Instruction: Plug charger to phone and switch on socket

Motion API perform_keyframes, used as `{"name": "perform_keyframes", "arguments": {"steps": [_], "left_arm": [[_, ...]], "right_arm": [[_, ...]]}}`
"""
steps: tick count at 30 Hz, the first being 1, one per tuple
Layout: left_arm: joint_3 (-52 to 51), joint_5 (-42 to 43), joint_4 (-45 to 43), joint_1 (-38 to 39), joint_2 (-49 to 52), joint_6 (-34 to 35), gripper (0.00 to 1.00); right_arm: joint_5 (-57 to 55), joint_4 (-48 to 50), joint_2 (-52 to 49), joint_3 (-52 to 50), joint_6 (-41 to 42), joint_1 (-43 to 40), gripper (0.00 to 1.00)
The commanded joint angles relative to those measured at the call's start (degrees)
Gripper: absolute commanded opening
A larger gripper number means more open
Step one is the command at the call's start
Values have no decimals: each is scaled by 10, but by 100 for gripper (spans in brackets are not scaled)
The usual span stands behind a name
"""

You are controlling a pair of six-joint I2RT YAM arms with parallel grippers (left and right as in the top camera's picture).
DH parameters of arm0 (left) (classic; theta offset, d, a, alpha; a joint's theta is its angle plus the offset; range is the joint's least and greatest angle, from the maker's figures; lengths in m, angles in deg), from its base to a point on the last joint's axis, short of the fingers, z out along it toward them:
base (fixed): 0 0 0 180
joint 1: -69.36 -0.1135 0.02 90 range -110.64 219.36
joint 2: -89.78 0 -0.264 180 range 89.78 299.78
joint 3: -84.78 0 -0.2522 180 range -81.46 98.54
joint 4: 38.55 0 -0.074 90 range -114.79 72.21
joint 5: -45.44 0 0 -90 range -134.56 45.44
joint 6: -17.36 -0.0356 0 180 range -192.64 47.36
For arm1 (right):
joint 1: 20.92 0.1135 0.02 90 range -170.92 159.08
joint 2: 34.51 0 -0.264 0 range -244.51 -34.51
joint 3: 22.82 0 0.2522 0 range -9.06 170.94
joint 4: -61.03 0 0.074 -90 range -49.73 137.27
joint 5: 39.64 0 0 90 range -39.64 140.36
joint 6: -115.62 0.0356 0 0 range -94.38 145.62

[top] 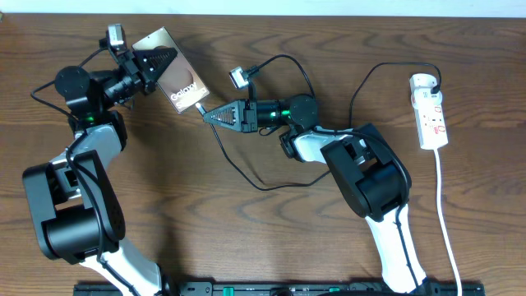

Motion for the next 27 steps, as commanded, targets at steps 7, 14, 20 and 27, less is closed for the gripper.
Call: {"name": "perform_keyframes", "arguments": {"steps": [7, 14, 20, 27], "left_arm": [[5, 0, -8, 0, -5, -3, 7], [5, 0, -8, 0, -5, -10, 7], [5, 0, -8, 0, -5, -10, 7], [5, 2, -8, 6, -5, -12, 7]], "right_arm": [[-8, 23, 0, 8, -10, 2, 1], [-8, 23, 0, 9, -10, 2, 1], [-8, 23, 0, 9, -10, 2, 1], [-8, 23, 0, 9, -10, 2, 1]]}}
